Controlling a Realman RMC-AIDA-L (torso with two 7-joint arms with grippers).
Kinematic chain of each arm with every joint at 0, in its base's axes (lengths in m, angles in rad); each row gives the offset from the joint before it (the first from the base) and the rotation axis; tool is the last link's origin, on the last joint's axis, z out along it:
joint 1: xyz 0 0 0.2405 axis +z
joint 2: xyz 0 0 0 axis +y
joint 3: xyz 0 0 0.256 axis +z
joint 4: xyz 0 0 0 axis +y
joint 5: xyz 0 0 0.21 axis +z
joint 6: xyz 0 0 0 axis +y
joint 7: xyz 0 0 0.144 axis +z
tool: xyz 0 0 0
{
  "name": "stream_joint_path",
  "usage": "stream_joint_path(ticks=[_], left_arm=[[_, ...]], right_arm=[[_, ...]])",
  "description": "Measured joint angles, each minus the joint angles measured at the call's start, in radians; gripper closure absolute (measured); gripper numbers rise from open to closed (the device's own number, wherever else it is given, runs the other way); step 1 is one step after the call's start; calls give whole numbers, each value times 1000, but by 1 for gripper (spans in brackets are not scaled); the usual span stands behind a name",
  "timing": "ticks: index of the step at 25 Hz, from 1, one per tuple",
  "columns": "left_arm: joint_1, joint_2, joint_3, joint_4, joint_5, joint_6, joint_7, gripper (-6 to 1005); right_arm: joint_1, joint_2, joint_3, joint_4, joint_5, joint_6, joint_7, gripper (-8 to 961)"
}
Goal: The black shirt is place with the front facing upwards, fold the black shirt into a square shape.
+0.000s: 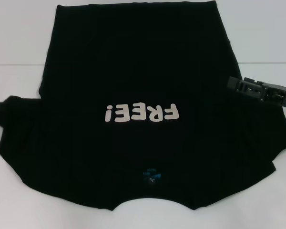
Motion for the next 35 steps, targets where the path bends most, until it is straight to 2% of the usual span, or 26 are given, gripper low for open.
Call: stream_joint_path(ticks=[1, 4, 9, 10, 11, 17, 21, 25, 27, 29, 30, 31, 32, 35], left_arm=[[-5, -11, -5, 33, -22, 47, -8, 890], [-34, -23, -8, 72, -67, 140, -26, 882], [-116, -33, 2, 47, -81, 183, -36, 869], [-143, -43, 13, 29, -81, 179, -31, 866], [-143, -43, 13, 29, -81, 179, -31, 863], [-191, -73, 98, -36, -76, 114, -26, 847], [-211, -75, 159, -126, -81, 19, -25, 837], [-236, -76, 169, -216, -79, -58, 6, 826], [-218, -76, 162, -193, -87, -56, 19, 820], [-168, -75, 129, -134, -146, -6, 76, 815], [-168, -75, 129, -134, -146, -6, 76, 812], [-107, -77, 82, -98, -247, 63, 179, 810], [-48, -78, 40, -109, -366, 139, 336, 807], [28, -74, -1, -171, -480, 202, 549, 693]], right_arm=[[0, 0, 0, 0, 0, 0, 0, 248], [-1, -2, 1, 0, 0, 0, 6, 249], [-4, -8, 7, 0, 32, -63, 9, 251], [-5, -9, 10, 0, 39, -79, 9, 251], [-6, -9, 14, 0, 48, -99, 9, 252], [-10, -11, 63, -3, 72, -184, 1, 254], [-13, -11, 67, -1, 73, -184, 1, 255], [-17, -11, 67, 0, 73, -179, 0, 256], [-19, -14, 67, 0, 74, -179, 0, 257], [-22, -18, 67, 0, 74, -182, 0, 257], [-27, -20, 68, 0, 75, -183, -3, 258], [-27, -20, 68, 0, 75, -183, -3, 258], [-30, -22, 69, -2, 74, -183, -4, 258], [-34, -35, 61, -12, 63, -188, -7, 259]])
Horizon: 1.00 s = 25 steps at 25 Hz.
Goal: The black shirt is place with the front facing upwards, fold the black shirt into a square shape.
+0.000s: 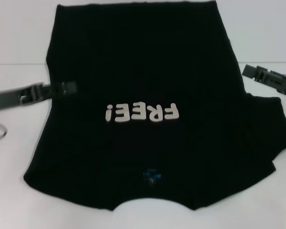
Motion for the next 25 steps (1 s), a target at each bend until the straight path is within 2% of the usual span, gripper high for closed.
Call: stream_joint_path(ticks=[3, 8, 11, 14, 19, 25], left_arm=[[58, 0, -4, -23, -18, 37, 83, 578], [101, -17, -6, -15, -13, 82, 143, 468], [101, -22, -9, -16, -21, 78, 143, 403], [90, -28, -9, -11, -22, 80, 142, 337], [71, -34, -10, -10, -24, 77, 142, 186], [69, -39, -10, -9, -24, 75, 146, 186]], right_arm=[[-4, -40, -6, -30, -70, -33, 57, 260], [-8, -125, 4, -154, -284, -48, 366, 262], [5, -149, 12, -263, -435, -56, 549, 263], [37, -152, 16, -327, -567, -87, 652, 264], [88, -143, 23, -332, -718, -122, 721, 265], [93, -141, 15, -300, -775, -114, 787, 267]])
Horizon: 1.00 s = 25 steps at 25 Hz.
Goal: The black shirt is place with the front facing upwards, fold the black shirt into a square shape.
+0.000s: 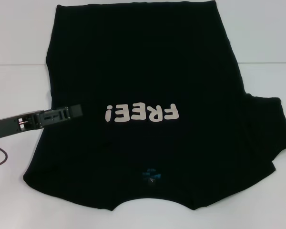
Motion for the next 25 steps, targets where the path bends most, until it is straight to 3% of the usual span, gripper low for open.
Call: stream_joint_path(ticks=[10, 19, 25], left_arm=[[2, -11, -5, 0, -5, 0, 9, 187], [5, -15, -24, 0, -5, 0, 12, 187], [8, -15, -24, 0, -5, -11, 12, 187]], right_arm=[[14, 4, -35, 108, -67, 117, 39, 271], [28, 42, -84, 134, -79, 254, 27, 273], [50, 41, -94, 199, -81, 291, 29, 275]])
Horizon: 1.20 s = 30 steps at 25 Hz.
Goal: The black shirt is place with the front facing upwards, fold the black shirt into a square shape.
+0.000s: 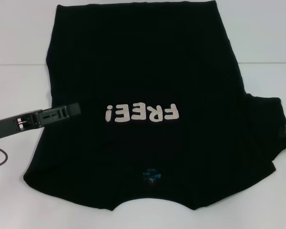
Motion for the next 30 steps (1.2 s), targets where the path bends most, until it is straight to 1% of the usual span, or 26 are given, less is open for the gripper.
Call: stream_joint_path(ticks=[10, 15, 22, 30], left_arm=[[2, 0, 0, -2, 0, -10, 0, 188], [2, -1, -3, -4, 0, -12, 0, 188], [2, -1, -18, -6, 0, -12, 2, 188], [2, -1, -25, -7, 0, -21, 7, 188]], right_arm=[[15, 8, -12, 18, -1, 39, -2, 279], [26, 8, -39, 44, -1, 62, -2, 280], [31, 8, -44, 49, 1, 70, 0, 282], [33, 9, -38, 59, 60, 69, -36, 285]])
